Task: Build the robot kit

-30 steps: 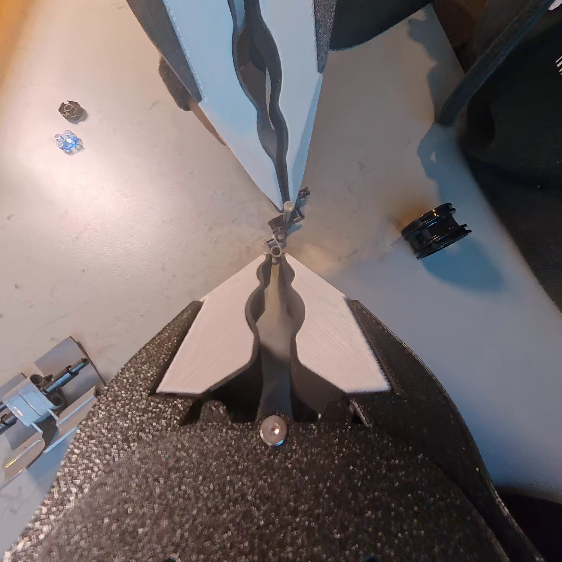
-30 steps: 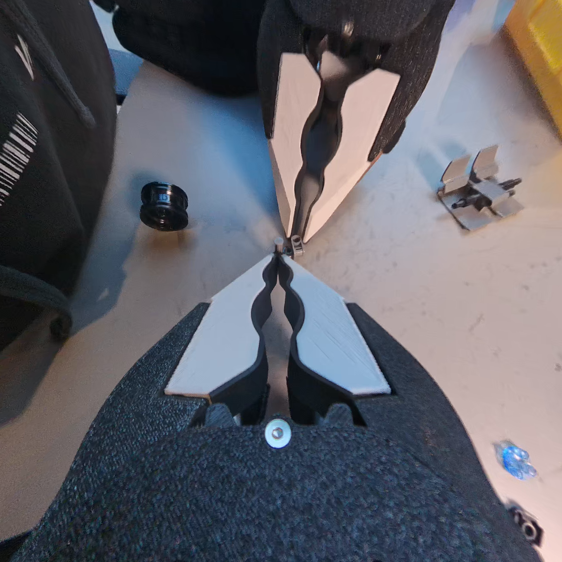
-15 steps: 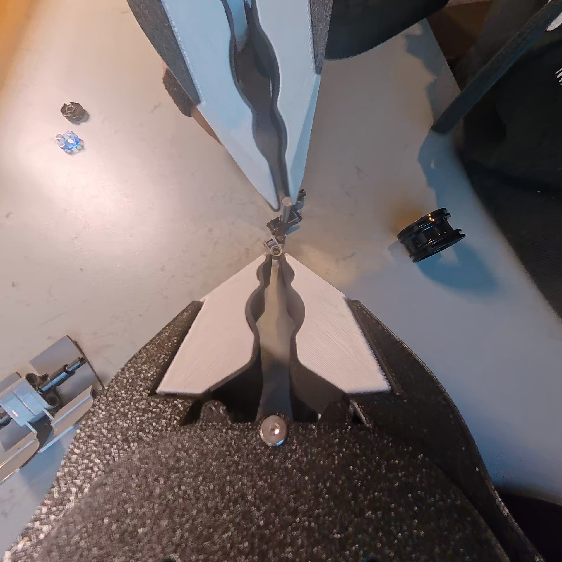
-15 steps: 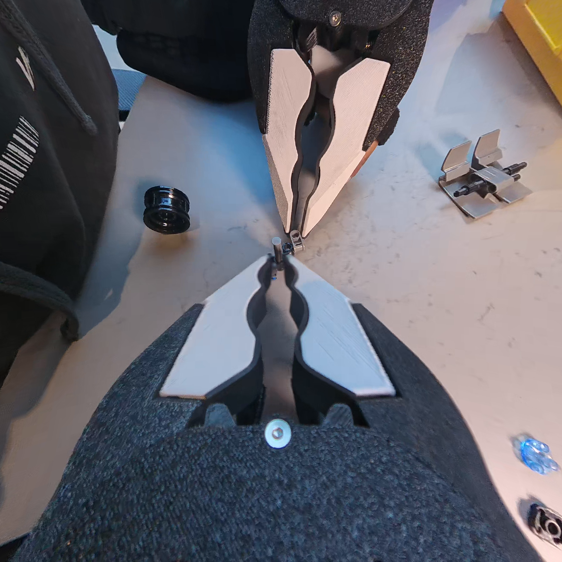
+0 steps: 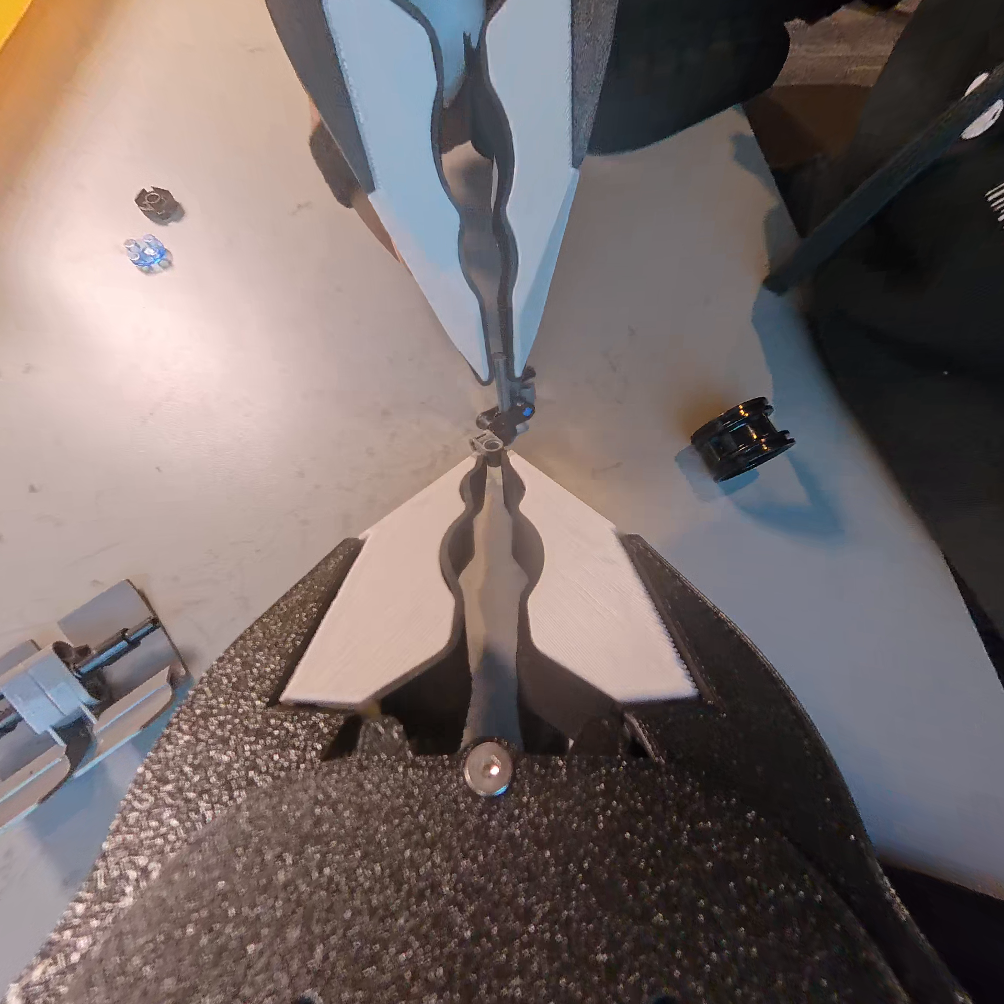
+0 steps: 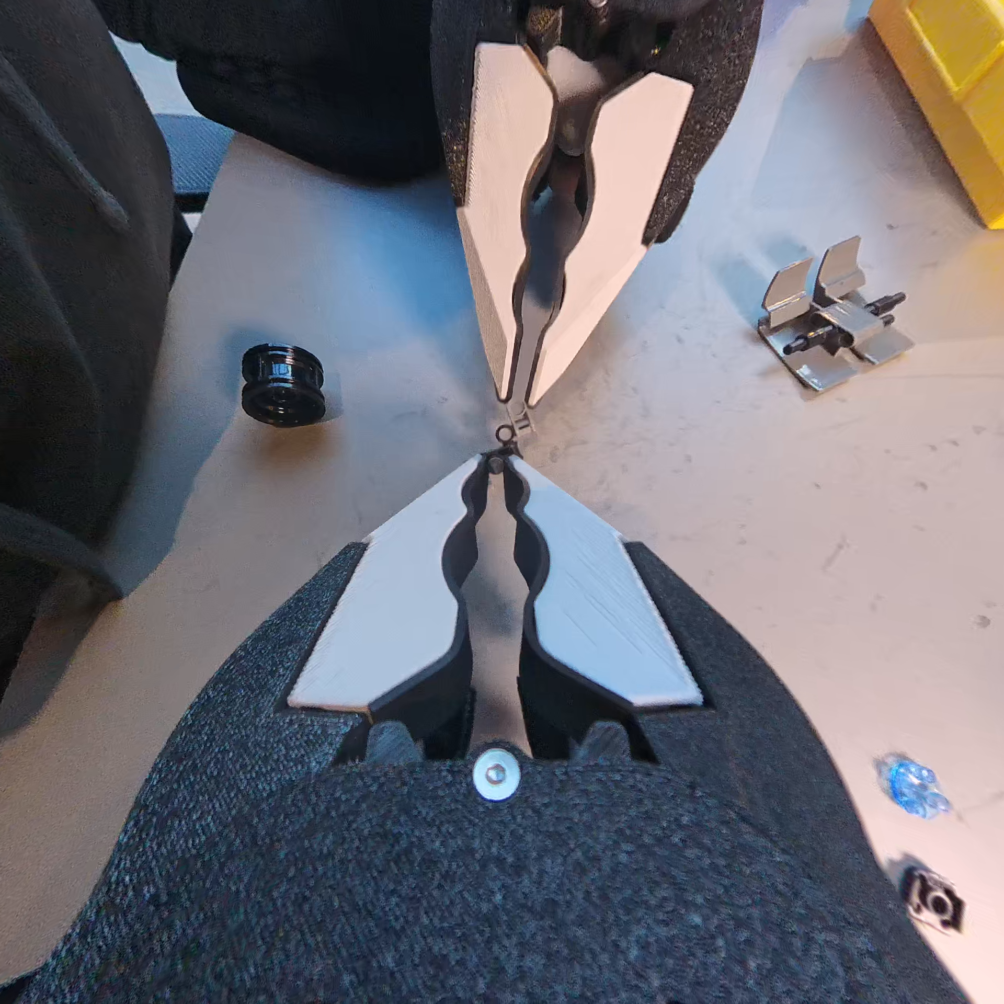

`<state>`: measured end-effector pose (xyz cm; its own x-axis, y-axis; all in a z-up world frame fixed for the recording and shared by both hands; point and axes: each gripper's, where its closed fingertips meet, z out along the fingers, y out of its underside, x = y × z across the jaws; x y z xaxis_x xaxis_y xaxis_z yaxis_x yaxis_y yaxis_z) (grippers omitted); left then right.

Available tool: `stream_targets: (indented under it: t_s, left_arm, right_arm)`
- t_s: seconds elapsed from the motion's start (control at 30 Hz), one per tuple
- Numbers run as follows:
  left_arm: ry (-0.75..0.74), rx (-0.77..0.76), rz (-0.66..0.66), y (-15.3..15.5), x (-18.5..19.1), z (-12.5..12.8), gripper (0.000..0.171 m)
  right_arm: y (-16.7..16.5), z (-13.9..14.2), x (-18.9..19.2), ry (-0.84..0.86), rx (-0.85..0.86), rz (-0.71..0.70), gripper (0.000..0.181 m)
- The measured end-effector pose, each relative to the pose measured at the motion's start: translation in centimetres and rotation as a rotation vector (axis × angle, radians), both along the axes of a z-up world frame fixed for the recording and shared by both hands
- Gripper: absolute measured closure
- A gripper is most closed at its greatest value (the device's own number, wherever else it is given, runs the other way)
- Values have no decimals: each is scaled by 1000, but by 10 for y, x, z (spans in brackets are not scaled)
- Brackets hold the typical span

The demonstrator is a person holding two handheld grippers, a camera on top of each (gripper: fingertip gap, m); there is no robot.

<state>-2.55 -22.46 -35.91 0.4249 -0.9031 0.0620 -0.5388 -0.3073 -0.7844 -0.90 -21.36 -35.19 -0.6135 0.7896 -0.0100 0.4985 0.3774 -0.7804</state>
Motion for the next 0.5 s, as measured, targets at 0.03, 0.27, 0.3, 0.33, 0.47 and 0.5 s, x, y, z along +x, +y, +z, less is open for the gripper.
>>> stream_targets:
  t_s: [0.03, 0.27, 0.3, 0.33, 0.47, 0.5]
  left_arm:
    - [-17, -1, 3, 0, 0, 3, 167]
    - [-65, 24, -4, 0, 4, 10, 166]
    - [-58, 35, -4, 0, 3, 9, 162]
    - [-50, 41, -2, 1, 3, 8, 157]
    - [-36, 68, -14, 1, 6, 6, 144]
    - [-28, 80, -24, 0, 9, 6, 142]
  right_arm:
    - [1, 0, 0, 0, -9, -4, 176]
    - [5, 0, 1, -23, -103, -22, 176]
    - [5, 3, 1, -20, -140, -23, 176]
    - [6, 5, 2, -19, -169, -26, 176]
    - [8, 15, 3, -4, -246, -24, 176]
    - [9, 16, 3, -4, -254, -28, 176]
